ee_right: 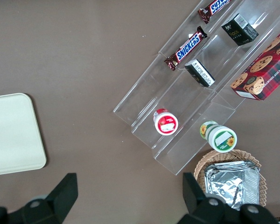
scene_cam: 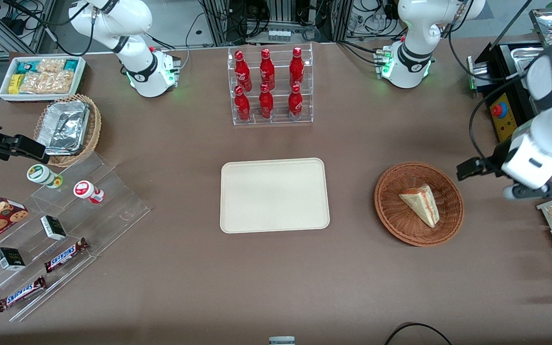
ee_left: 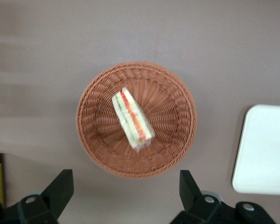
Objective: Place sandwich from basket to tray
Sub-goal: 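Move the left gripper over the wicker basket toward the wrapped sandwich, then lower the left gripper and close it on the wrapped sandwich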
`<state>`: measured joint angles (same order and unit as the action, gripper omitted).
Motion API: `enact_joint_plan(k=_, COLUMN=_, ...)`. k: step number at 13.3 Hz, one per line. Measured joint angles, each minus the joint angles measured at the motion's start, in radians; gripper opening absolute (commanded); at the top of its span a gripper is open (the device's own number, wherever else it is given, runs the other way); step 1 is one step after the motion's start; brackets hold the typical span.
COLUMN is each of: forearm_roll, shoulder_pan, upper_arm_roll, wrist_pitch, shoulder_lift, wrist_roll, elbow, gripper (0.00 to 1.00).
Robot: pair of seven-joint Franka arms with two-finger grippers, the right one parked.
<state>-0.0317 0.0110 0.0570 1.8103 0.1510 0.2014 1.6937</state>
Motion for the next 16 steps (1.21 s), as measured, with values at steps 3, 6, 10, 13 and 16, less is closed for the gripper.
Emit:
enact_joint_plan(k=3, forearm_roll=0.000, shoulder_pan=0.039, upper_arm_roll=0.007, wrist_pitch=0.183, shoulder_lift=0.019, wrist_roll=0.139, elbow=0.119, gripper=1.00)
enact_joint_plan(k=6, forearm_roll=0.001, shoulder_pan=0.048, upper_arm_roll=0.007, wrist_pitch=0.319, shoulder_lift=0.017, wrist_roll=0.214, elbow=0.245, gripper=1.00)
enact_joint_plan(k=10, forearm_roll=0.003, shoulder_pan=0.046, upper_arm_roll=-0.001, wrist_pitch=0.469, shoulder_lift=0.005, wrist_roll=0.263, elbow=0.384, gripper=1.00)
enact_joint_plan(k=13, forearm_roll=0.003, shoulder_pan=0.042, upper_arm_roll=-0.007, wrist_pitch=0.565, shoulder_lift=0.004, wrist_roll=0.285, elbow=0.470, gripper=1.00)
enact_joint_plan(k=16, forearm_roll=0.004, shoulder_pan=0.041, upper_arm_roll=-0.007, wrist_pitch=0.598, shoulder_lift=0.021, wrist_roll=0.295, elbow=0.499, gripper=1.00)
